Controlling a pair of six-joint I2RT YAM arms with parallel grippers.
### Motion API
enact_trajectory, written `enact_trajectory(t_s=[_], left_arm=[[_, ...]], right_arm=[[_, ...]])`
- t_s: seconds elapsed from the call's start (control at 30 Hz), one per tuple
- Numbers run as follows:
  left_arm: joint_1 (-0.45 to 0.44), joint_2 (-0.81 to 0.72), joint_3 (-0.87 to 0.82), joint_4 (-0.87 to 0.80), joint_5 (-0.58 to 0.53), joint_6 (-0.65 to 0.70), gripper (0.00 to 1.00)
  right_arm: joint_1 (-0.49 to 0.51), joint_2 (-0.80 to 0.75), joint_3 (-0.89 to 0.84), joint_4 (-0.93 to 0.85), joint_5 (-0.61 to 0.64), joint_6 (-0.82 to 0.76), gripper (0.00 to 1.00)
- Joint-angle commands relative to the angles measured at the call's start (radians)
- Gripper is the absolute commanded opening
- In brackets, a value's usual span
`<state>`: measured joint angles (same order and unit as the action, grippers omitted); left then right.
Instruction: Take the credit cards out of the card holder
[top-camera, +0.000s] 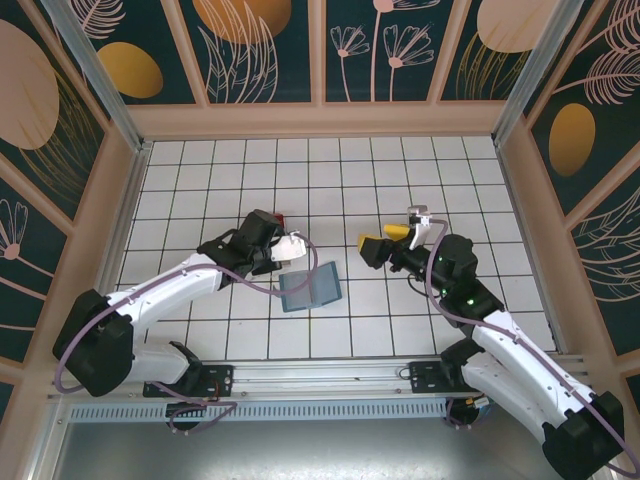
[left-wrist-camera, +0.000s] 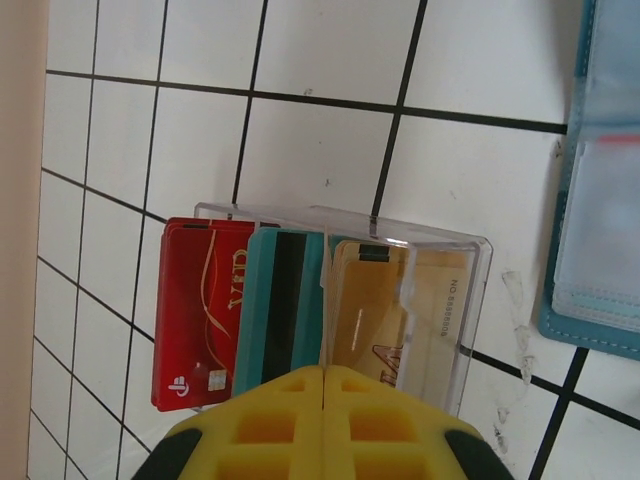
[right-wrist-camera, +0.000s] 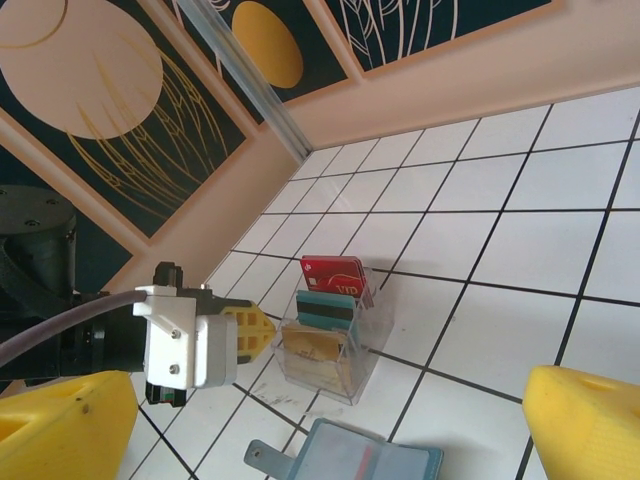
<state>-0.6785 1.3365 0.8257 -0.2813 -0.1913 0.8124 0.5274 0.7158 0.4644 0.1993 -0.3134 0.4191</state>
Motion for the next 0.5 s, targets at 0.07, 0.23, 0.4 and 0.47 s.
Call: enact_trajectory(t_s=[0.07, 0.23, 0.4, 0.47], left_arm=[[0.013, 0.023, -0.034, 0.031, 0.024, 0.037, 0.00], [0.014, 0.019, -0.052, 0.026, 0.029, 0.040, 0.00], [0.013, 0.024, -0.060, 0.037, 0.023, 0.041, 0.00], [0.015, 0.032, -0.064, 0.047, 0.026, 0.040, 0.00]], right_arm=[[0.000, -0.008, -0.007, 0.046, 0.016, -0.033, 0.99], [0.000, -0.004, -0.007, 0.043, 0.013, -0.034, 0.99], [0.000, 0.000, -0.010, 0.046, 0.010, -0.031, 0.99], [0.000, 0.001, -0.012, 0.048, 0.010, -0.028, 0.99]])
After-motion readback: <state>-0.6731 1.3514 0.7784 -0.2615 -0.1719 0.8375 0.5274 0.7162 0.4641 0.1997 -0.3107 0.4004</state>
